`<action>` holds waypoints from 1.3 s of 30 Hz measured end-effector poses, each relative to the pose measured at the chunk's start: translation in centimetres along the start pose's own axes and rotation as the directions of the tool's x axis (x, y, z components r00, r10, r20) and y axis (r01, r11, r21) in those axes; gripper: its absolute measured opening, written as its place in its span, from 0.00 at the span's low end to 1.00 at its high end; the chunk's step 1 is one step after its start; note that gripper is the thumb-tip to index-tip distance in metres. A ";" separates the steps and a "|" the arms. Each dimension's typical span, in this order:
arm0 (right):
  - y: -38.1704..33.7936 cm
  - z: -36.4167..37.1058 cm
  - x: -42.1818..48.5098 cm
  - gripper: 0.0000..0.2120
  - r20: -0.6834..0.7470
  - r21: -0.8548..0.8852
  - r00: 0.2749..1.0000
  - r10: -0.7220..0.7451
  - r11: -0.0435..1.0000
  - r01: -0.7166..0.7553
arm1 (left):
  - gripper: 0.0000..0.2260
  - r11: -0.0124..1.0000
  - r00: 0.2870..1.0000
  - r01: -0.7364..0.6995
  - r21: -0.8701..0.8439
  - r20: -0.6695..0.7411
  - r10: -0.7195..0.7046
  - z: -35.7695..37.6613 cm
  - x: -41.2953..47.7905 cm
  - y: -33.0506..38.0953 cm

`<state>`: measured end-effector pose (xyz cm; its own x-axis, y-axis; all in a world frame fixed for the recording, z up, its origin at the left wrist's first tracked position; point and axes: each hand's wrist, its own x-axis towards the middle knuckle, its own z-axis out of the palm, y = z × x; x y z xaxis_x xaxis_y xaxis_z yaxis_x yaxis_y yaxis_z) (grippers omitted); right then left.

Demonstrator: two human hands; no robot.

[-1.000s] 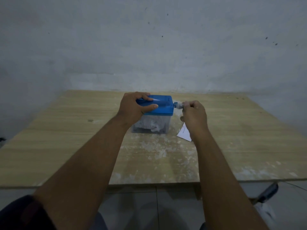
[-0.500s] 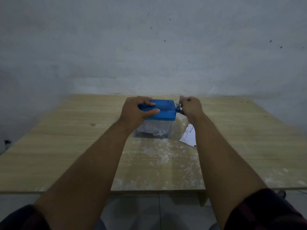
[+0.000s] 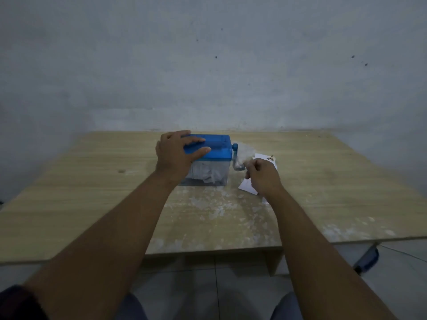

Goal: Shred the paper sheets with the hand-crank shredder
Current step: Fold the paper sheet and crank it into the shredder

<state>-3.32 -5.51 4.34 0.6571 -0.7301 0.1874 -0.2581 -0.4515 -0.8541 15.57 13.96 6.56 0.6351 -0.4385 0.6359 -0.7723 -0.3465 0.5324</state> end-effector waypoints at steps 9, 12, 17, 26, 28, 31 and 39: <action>5.7 -3.5 -3.1 0.10 -0.092 -0.213 0.984 -0.155 0.968 0.133 | 0.05 0.943 0.943 -0.331 -0.032 0.011 0.332 4.2 -8.3 6.2; 6.4 -3.0 -3.7 0.16 -0.036 -0.334 0.969 -0.245 0.917 0.219 | 0.05 0.969 0.953 -0.187 -0.162 0.211 0.219 6.1 -9.3 7.3; 7.1 -2.2 -3.2 0.24 0.051 -0.443 0.952 -0.303 0.847 0.293 | 0.07 0.980 0.931 0.032 -0.194 0.363 0.041 7.6 -10.0 7.0; 7.2 -2.0 -2.7 0.15 0.066 -0.584 0.936 -0.344 0.747 0.316 | 0.09 0.958 0.917 0.160 -0.240 0.395 -0.054 7.2 -10.1 6.7; 7.2 -2.1 -2.8 0.19 0.076 -0.604 0.947 -0.312 0.741 0.293 | 0.09 0.956 0.919 0.164 -0.245 0.391 -0.057 7.1 -10.0 6.6; 7.1 -2.2 -2.7 0.15 0.050 -0.589 0.955 -0.292 0.764 0.264 | 0.09 0.956 0.917 0.159 -0.248 0.395 -0.050 7.1 -9.9 6.6; 7.1 -2.3 -3.2 0.12 -0.067 -0.566 0.913 -0.403 0.769 0.298 | 0.09 0.934 0.904 0.223 -0.279 0.418 -0.091 7.1 -9.6 6.8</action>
<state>-8.84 -7.60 -1.24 0.6567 -0.5189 0.5473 -0.4038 -0.8548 -0.3259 4.16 9.90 0.12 0.6393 -0.7110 0.2929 -0.5758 -0.1901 0.7952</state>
